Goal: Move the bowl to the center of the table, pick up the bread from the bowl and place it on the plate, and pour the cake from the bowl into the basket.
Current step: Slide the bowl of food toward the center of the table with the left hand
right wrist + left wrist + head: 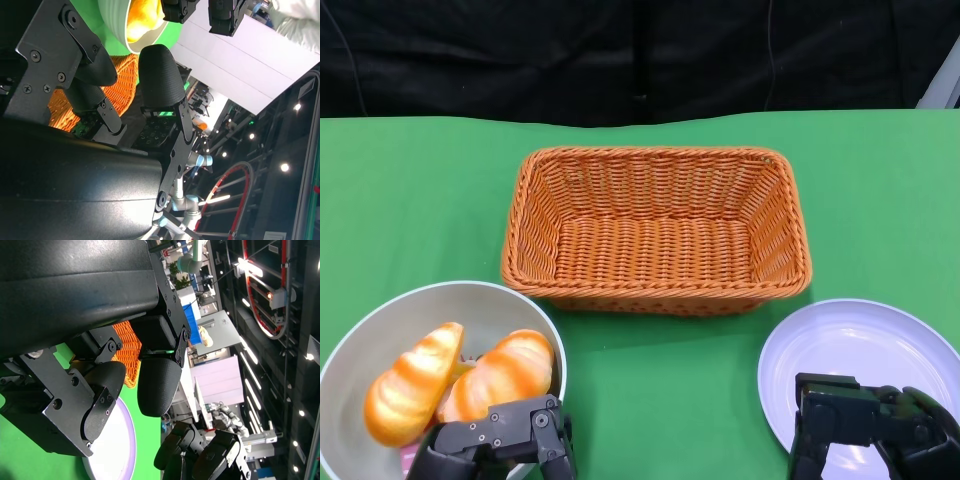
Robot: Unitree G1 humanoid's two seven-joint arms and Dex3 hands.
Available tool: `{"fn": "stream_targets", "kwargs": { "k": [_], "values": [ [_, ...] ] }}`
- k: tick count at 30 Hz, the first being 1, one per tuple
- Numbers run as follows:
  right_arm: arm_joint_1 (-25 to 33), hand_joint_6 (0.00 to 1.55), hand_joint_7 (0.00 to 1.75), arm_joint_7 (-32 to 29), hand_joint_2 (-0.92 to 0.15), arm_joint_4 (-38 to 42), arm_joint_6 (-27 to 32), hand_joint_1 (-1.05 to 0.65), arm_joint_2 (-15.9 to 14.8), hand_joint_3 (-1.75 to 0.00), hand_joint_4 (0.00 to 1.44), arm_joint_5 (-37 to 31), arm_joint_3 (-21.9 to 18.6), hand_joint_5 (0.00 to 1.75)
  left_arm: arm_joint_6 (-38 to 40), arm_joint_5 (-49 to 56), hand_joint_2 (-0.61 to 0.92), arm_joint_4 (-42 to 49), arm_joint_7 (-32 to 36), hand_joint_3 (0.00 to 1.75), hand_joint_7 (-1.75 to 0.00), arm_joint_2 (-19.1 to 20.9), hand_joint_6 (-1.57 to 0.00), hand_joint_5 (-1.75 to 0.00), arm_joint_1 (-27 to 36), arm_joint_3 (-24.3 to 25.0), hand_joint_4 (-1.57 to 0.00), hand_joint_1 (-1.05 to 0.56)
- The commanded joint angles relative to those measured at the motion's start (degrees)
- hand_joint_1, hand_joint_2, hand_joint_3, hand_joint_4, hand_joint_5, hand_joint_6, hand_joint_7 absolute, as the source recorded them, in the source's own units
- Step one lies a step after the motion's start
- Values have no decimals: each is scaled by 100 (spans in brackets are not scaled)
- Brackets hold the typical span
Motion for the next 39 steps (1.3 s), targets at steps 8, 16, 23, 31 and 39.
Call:
{"fn": "stream_targets", "kwargs": {
  "k": [8, 16, 23, 31, 39],
  "values": [
    [19, 93, 151, 16, -7, -33, -71, 22, -25, -175, 102, -69, 38, 175, -131, -14, 23, 28, -13, 175, -157, 3, -98, -171, -1, 37, -104, 12],
    [-2, 93, 151, 15, -7, -40, -25, 21, -25, -175, 102, -96, 18, 175, 24, 224, 35, -279, 96, 134, -110, 132, -81, -136, -122, 503, -78, -1],
    [-10, 93, 151, -14, -7, -43, 3, 20, 10, -175, 103, -139, 11, 175, 16, 303, 48, -395, 92, 92, -99, 266, -47, -127, -232, 1001, -51, -20],
    [-2, 94, 151, -25, -8, -71, 61, 20, 26, -175, 103, -147, 7, 175, 5, 515, 65, -346, 47, 64, -72, 620, -27, -100, -268, 1584, -42, -30],
    [39, 93, 151, -3, -8, -115, 61, 19, 3, -175, 103, -129, 24, 175, -81, 763, 90, -40, 158, 18, -44, 990, -31, -87, -279, 2598, -20, -45]
  ]
}}
